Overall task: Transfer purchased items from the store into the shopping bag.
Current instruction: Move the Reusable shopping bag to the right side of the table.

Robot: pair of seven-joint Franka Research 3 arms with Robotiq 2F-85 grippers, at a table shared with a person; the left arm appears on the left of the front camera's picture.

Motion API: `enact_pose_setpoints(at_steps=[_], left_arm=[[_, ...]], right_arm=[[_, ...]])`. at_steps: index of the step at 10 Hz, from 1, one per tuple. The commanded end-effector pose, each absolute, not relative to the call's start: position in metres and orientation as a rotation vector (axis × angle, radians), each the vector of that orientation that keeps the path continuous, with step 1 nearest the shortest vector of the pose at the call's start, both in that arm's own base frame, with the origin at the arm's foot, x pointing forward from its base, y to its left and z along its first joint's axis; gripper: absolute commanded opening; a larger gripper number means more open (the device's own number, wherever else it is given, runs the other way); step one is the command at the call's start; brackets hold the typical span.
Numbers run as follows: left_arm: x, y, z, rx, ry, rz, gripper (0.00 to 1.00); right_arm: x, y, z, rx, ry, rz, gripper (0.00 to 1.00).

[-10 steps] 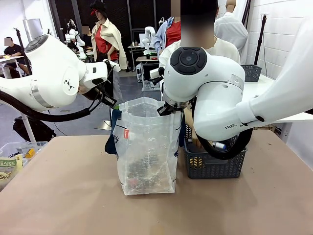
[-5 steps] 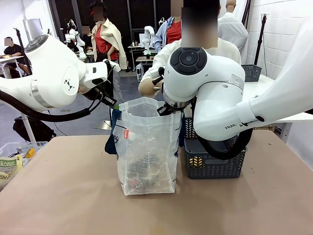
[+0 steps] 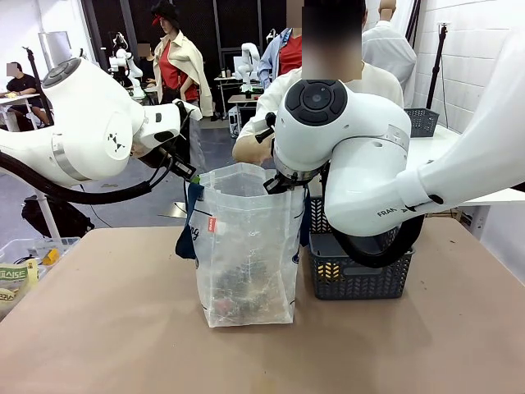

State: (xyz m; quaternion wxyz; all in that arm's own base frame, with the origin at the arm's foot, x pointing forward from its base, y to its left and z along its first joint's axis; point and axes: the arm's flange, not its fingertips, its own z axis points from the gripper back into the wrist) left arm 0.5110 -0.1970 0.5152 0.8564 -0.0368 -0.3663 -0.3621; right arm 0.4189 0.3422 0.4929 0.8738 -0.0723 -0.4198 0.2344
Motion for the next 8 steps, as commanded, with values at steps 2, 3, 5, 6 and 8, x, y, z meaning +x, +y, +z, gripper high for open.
enact_pose_setpoints(at_steps=[2, 3, 5, 6, 8], left_arm=[[0.5135, -0.1983, 0.5191, -0.078, -0.771, -0.76, 0.0], [0.5135, -0.1983, 0.5191, -0.078, -0.771, -0.76, 0.0], [0.5135, -0.1983, 0.5191, -0.078, -0.771, -0.76, 0.0], [0.5135, -0.1983, 0.5191, -0.078, -0.771, -0.76, 0.0], [0.5135, -0.1983, 0.5191, -0.078, -0.771, -0.76, 0.0]], right_arm=[[0.4186, 0.3413, 0.4966, -0.139, -0.865, 0.486, 0.0], [0.4186, 0.3413, 0.4966, -0.139, -0.865, 0.486, 0.0], [0.4186, 0.3413, 0.4966, -0.139, -0.865, 0.486, 0.0], [0.4186, 0.3413, 0.4966, -0.139, -0.865, 0.486, 0.0], [0.4186, 0.3413, 0.4966, -0.139, -0.865, 0.486, 0.0]])
